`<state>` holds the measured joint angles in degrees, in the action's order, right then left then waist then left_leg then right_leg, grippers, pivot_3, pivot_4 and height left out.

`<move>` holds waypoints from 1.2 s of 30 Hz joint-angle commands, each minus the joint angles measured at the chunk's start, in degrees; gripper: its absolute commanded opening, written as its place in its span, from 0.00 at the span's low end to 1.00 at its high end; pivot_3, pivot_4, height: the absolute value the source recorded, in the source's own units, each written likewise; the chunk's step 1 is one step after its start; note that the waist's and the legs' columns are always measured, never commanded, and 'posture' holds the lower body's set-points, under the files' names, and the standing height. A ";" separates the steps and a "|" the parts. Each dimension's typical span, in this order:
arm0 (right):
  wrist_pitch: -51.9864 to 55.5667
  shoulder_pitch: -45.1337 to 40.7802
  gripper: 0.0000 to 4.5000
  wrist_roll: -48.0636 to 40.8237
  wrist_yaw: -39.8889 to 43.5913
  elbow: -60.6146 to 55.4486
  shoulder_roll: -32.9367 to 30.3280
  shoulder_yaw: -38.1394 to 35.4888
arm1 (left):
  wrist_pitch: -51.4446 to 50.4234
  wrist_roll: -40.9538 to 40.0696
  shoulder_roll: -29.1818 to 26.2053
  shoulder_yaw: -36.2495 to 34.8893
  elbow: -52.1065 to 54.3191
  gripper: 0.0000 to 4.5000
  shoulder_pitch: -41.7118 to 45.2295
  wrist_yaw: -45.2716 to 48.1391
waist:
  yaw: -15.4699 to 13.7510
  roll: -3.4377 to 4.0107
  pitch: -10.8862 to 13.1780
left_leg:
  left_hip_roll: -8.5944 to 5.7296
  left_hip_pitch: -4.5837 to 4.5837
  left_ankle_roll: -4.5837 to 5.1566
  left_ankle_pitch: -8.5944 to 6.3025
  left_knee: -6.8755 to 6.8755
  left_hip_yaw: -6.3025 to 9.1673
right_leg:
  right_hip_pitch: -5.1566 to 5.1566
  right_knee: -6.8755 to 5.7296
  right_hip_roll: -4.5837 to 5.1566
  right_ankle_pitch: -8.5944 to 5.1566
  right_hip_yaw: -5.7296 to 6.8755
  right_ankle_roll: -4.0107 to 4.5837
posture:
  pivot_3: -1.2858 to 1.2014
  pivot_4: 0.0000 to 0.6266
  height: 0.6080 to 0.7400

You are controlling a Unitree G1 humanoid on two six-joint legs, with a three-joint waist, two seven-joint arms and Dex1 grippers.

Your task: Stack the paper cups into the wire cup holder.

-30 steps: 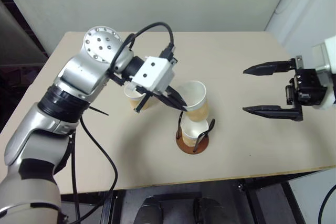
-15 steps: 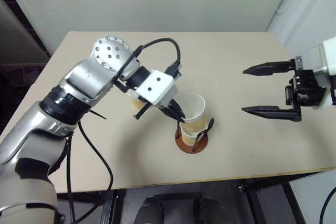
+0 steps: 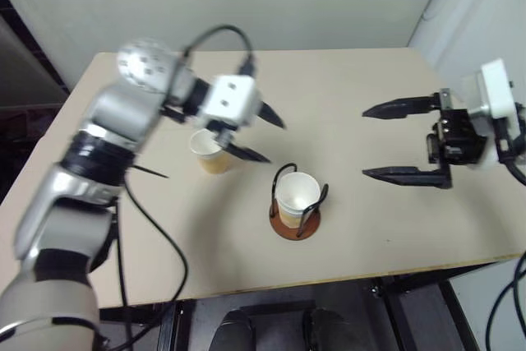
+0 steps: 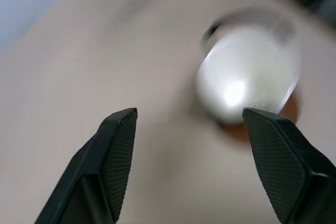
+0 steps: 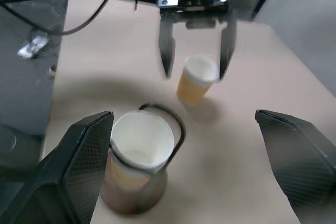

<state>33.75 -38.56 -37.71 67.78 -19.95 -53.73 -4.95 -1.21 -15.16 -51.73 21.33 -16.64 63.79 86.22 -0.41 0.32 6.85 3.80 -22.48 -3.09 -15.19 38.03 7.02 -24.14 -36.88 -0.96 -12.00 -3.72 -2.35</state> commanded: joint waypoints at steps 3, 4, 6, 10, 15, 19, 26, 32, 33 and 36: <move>-3.01 -4.75 1.00 7.34 -3.08 3.63 4.62 7.07 | 0.28 4.97 -3.84 -4.06 -4.99 0.77 -4.17 0.59 | -0.47 0.05 0.00 | 0.02 0.00 0.02 -0.01 0.00 0.17 | -0.06 -0.04 0.04 0.01 -0.12 0.01 | 0.52 0.24 1.00; -3.21 -5.32 1.00 7.94 -3.05 4.00 5.25 7.75 | 0.97 6.17 -3.91 -4.12 -6.64 0.77 -4.52 0.41 | -0.89 0.05 0.00 | 0.03 -0.05 0.02 -0.01 -0.01 0.37 | -0.10 -0.05 0.11 0.01 -0.29 0.03 | 0.52 0.24 1.00; -3.43 -6.16 1.00 8.65 -2.92 4.59 6.08 8.42 | 1.80 7.38 -3.30 -4.34 -9.27 0.77 -4.97 0.60 | -1.41 0.04 0.00 | 0.06 -0.20 0.04 -0.02 -0.01 0.60 | -0.26 -0.05 0.17 0.02 -0.34 0.07 | 0.52 0.24 1.00; -3.31 -6.39 1.00 9.17 -2.58 4.43 6.42 8.55 | 4.02 10.86 -0.46 -3.80 -15.24 0.77 -4.36 -0.56 | -1.65 0.04 -0.01 | -0.03 -0.45 0.03 -0.03 0.01 0.56 | -0.48 -0.01 0.34 0.03 -0.39 0.08 | 0.52 0.24 1.00; -2.07 -5.26 1.00 8.79 -3.37 2.79 5.72 7.60 | 6.70 14.68 2.53 -3.09 -20.22 0.77 -3.57 0.04 | -1.36 0.03 -0.01 | -0.03 -0.49 0.00 -0.04 0.02 0.44 | -0.59 0.04 0.34 0.05 -0.68 0.03 | 0.52 0.24 1.00; -0.97 -4.06 1.00 8.51 -4.33 1.05 4.91 6.78 | 9.69 19.14 4.49 -1.69 -24.50 0.69 -2.89 -0.93 | -1.28 0.03 -0.01 | -0.04 -0.47 0.00 -0.04 0.03 0.29 | -0.62 0.03 0.26 0.06 -0.74 0.03 | 0.52 0.24 1.00; 0.87 -2.81 1.00 7.78 -5.02 -0.80 3.50 5.52 | 11.23 18.73 5.90 -3.41 -27.41 0.13 -0.69 1.74 | -1.26 0.02 0.00 | -0.05 -0.48 0.08 -0.09 0.04 0.20 | -0.66 0.03 0.22 0.10 -0.86 -0.05 | 0.52 0.24 1.00; 2.72 -1.60 1.00 5.08 -4.03 -2.95 2.26 4.03 | 9.83 15.16 5.12 -5.97 -24.04 0.01 -1.68 5.68 | -1.19 0.02 0.00 | -0.08 -0.46 0.11 -0.10 0.05 -0.08 | -0.67 0.03 0.14 0.11 -0.93 -0.08 | 0.52 0.24 1.00; 2.83 -1.13 1.00 4.51 -3.60 -3.23 1.67 3.33 | 9.03 13.45 4.86 -6.23 -22.62 0.01 -1.34 6.03 | -1.22 0.01 0.00 | -0.08 -0.47 0.10 -0.10 0.05 -0.11 | -0.67 0.04 0.13 0.11 -0.92 -0.08 | 0.52 0.24 1.00; 2.63 1.88 1.00 2.30 -0.73 -2.59 -2.77 -2.81 | 1.13 -1.36 3.96 -7.00 -9.53 0.01 4.06 6.28 | -1.82 -0.11 0.07 | -0.10 -0.68 -0.01 -0.04 0.11 -0.14 | -0.71 0.08 0.11 0.11 -0.89 -0.13 | 0.52 0.24 1.00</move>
<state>36.75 -36.62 -33.83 65.74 -21.67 -54.55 -2.39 3.33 -8.38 -46.67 16.90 -34.63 62.80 90.33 -2.24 0.21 6.92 3.71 -23.25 -3.24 -15.15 38.17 6.89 -24.87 -36.77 -0.85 -11.89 -4.60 -2.51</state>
